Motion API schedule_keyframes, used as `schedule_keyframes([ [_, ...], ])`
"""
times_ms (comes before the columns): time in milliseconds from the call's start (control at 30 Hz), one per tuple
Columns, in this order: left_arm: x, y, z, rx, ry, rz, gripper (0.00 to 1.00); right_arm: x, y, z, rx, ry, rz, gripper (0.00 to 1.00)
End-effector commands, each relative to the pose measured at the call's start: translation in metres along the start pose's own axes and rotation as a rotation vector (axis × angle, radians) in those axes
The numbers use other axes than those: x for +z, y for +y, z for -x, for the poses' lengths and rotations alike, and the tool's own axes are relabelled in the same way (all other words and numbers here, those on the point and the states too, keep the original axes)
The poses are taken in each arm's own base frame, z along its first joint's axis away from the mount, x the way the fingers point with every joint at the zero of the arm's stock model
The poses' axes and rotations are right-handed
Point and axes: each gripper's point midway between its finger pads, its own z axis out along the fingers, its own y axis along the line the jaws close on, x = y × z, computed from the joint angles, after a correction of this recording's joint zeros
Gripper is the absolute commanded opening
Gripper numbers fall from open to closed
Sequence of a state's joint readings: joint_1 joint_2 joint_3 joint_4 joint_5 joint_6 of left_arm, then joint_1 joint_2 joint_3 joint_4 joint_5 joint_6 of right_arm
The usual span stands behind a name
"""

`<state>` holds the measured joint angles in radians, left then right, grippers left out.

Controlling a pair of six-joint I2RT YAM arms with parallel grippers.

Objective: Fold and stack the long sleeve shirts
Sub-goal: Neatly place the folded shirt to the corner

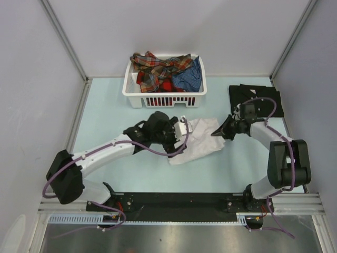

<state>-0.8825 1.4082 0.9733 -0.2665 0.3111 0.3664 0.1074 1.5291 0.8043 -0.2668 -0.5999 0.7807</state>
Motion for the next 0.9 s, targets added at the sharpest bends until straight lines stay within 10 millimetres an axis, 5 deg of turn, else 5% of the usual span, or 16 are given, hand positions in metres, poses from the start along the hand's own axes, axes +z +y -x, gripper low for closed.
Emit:
schedule_keyframes([
  [0, -0.041, 0.019, 0.016, -0.006, -0.028, 0.043, 0.99, -0.053, -0.031, 0.024, -0.284, -0.014, -0.214, 0.0],
  [200, -0.048, 0.036, 0.009, -0.019, -0.008, 0.094, 0.99, -0.097, -0.053, 0.092, -0.322, -0.114, -0.356, 0.0],
  [333, -0.046, 0.041, 0.002, -0.075, 0.003, 0.101, 0.99, -0.112, -0.023, 0.151, -0.368, -0.25, -0.342, 0.0],
  [467, -0.045, 0.035, -0.013, -0.126, 0.037, 0.079, 0.99, -0.112, -0.002, 0.188, -0.409, -0.318, -0.321, 0.0],
  [733, -0.047, 0.053, -0.03, -0.124, 0.085, 0.133, 0.99, -0.093, 0.037, 0.23, -0.497, -0.422, -0.255, 0.0],
  [867, -0.05, 0.056, -0.041, -0.15, 0.117, 0.121, 0.99, -0.101, 0.056, 0.26, -0.523, -0.503, -0.256, 0.0],
])
